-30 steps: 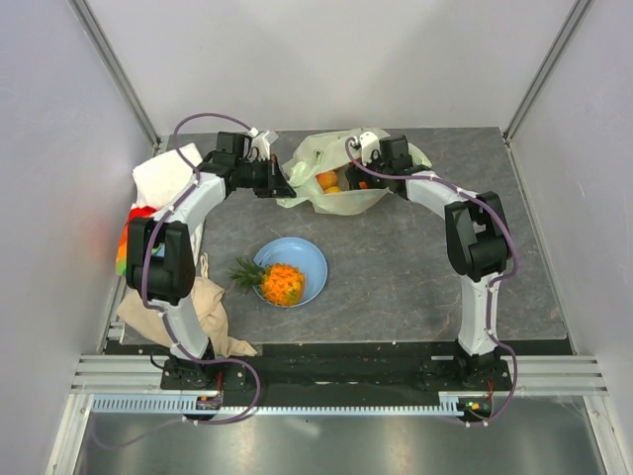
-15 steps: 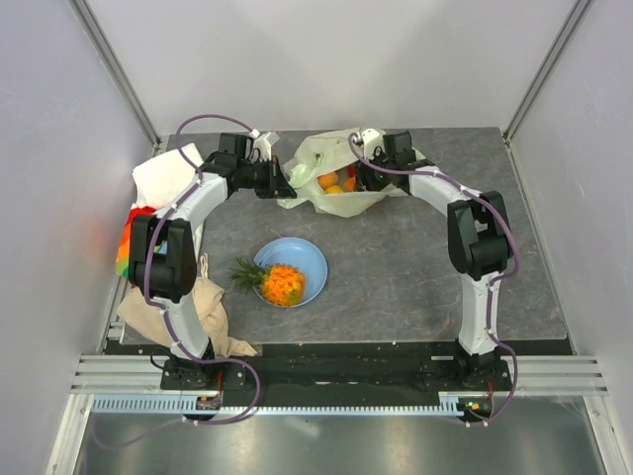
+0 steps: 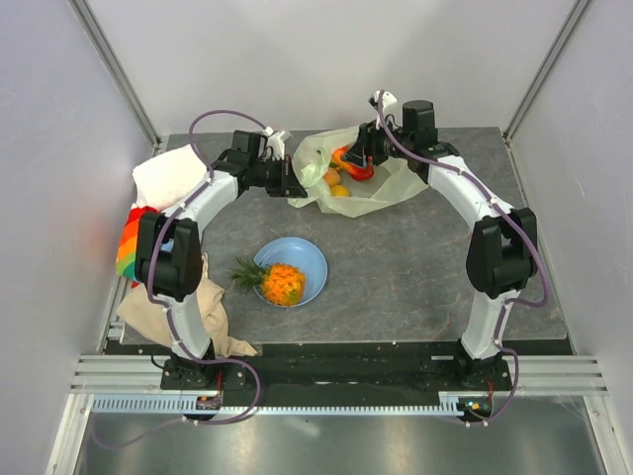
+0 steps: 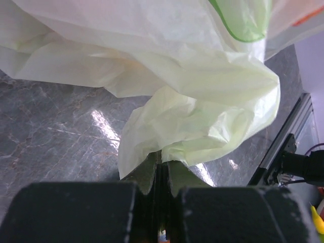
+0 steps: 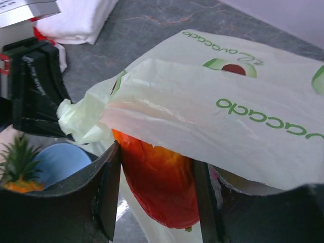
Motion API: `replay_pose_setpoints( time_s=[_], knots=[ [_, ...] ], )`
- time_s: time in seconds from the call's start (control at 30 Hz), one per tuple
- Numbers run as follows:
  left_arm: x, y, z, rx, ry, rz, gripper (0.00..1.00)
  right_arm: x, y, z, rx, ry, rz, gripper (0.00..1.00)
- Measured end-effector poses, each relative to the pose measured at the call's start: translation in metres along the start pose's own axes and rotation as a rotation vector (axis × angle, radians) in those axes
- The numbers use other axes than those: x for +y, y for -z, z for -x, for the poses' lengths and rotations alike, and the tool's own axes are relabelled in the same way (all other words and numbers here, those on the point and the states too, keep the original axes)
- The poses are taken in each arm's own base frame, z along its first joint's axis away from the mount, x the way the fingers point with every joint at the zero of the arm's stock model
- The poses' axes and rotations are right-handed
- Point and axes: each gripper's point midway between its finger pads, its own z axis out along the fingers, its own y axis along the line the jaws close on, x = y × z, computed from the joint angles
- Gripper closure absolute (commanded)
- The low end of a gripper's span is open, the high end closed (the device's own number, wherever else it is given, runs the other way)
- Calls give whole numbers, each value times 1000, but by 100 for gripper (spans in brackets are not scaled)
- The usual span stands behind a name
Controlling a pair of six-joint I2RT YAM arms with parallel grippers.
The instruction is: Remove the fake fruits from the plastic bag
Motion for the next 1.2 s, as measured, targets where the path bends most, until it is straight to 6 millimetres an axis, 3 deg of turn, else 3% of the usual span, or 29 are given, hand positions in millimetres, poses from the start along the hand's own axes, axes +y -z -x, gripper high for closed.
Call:
replay_pose_setpoints(
  time_s=[0.2,0.3,0.37,0.43,0.53,0.6,0.67,0.7,0.97,1.1,1.2],
  knots=[
    [4,3,18,-34,-14,26,98,8,14,-10,53,-89,49,72],
    [1,9,39,-78,-42,37,99,19,38,-20,92,-78,35,71],
    [-1,13,52,-107,-61,47,98,37,58,-17,94,-38,42,71],
    [-3,15,58,-122,-72,48,98,64,77,-1,71,35,70,70],
    [-4,15,60,-126,-73,48,98,116,98,17,32,176,154,70],
    [-3,16,60,-125,-70,49,98,150,105,15,43,216,227,73],
    [-3,16,60,-125,-70,48,98,175,102,5,82,192,301,73],
    [-4,16,59,-124,-70,46,98,177,97,-3,112,157,315,73],
    [-4,17,60,-125,-66,46,98,156,41,-89,375,-290,278,78],
    [-8,20,68,-142,-61,43,98,155,33,-123,424,-485,234,79],
    [-10,21,72,-153,-57,40,98,161,23,-140,445,-523,209,78]
  ],
)
